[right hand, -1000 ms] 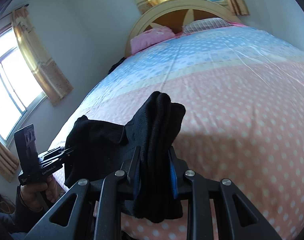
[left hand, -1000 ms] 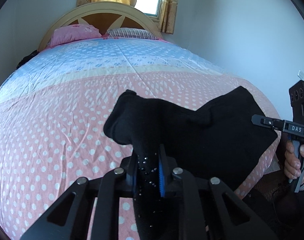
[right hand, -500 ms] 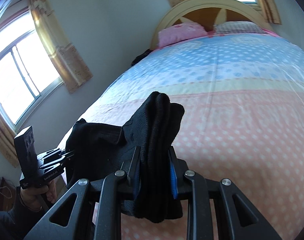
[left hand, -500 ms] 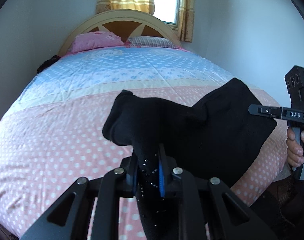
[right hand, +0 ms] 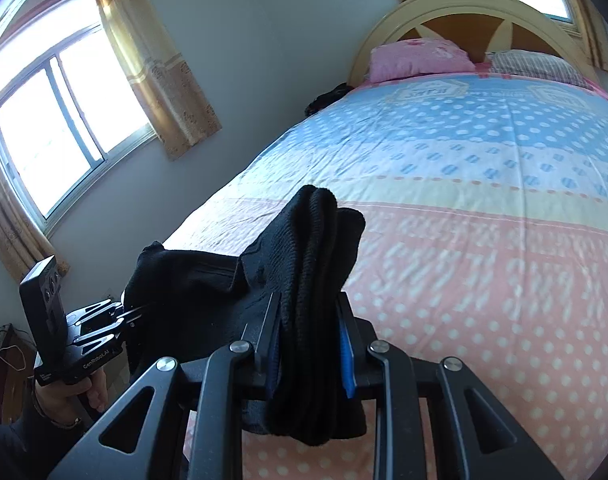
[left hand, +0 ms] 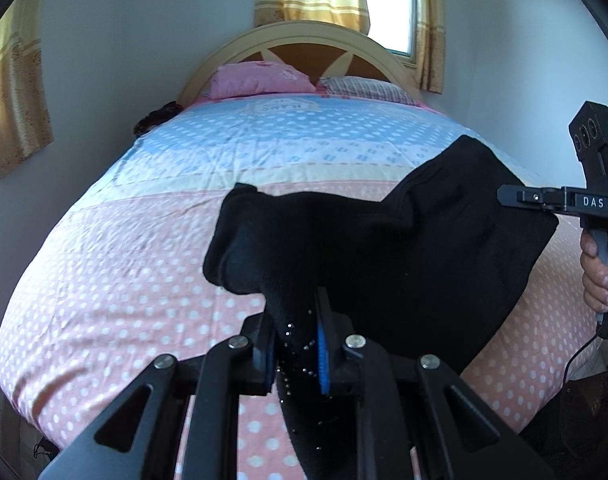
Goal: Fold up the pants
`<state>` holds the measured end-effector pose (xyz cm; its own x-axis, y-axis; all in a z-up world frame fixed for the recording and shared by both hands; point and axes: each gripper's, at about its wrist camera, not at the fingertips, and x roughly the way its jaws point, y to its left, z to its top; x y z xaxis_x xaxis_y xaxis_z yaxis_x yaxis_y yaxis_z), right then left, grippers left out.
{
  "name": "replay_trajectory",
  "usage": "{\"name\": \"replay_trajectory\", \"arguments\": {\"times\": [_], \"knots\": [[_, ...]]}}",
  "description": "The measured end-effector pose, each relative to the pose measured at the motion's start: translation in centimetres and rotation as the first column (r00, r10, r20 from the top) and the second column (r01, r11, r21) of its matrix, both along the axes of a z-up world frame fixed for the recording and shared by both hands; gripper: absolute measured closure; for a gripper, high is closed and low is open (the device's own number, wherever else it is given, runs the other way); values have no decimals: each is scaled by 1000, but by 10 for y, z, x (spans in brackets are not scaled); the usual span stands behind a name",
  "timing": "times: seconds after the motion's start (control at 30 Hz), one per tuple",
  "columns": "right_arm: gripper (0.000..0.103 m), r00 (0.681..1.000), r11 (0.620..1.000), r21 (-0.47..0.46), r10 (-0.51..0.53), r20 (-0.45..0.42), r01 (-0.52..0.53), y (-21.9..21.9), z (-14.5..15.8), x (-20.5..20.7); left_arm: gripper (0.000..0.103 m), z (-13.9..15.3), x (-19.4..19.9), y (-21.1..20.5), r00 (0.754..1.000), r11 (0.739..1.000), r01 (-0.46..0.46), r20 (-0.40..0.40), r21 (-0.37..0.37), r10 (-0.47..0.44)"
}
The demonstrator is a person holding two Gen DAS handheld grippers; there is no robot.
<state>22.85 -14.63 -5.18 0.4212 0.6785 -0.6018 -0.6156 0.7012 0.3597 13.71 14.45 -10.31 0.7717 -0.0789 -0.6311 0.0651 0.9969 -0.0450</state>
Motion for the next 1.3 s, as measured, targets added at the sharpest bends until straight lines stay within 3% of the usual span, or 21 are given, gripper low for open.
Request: {"name": "replay_trajectory", "arguments": {"times": [0.63, 1.07, 1.17, 1.23, 1.3], "knots": [[78, 998, 999, -25, 46, -53, -48, 59, -28, 18, 87, -17, -4, 55, 995, 994, -103, -19, -43, 102], [75, 987, 998, -70, -17, -160, 6, 63, -75, 42, 86, -53, 0, 72, 989, 990, -131, -72, -53, 127], [71, 983, 995, -89, -49, -176, 34, 59, -86, 49, 75, -62, 1, 72, 989, 991, -134, -73, -23, 132], [62, 982, 995, -93, -64, -178, 48, 56, -91, 50, 59, -67, 1, 73, 987, 989, -149, -63, -7, 148], [51, 984, 992, -104, -84, -156, 68, 53, -91, 50, 50, -70, 0, 74, 984, 986, -169, -55, 6, 169]]}}
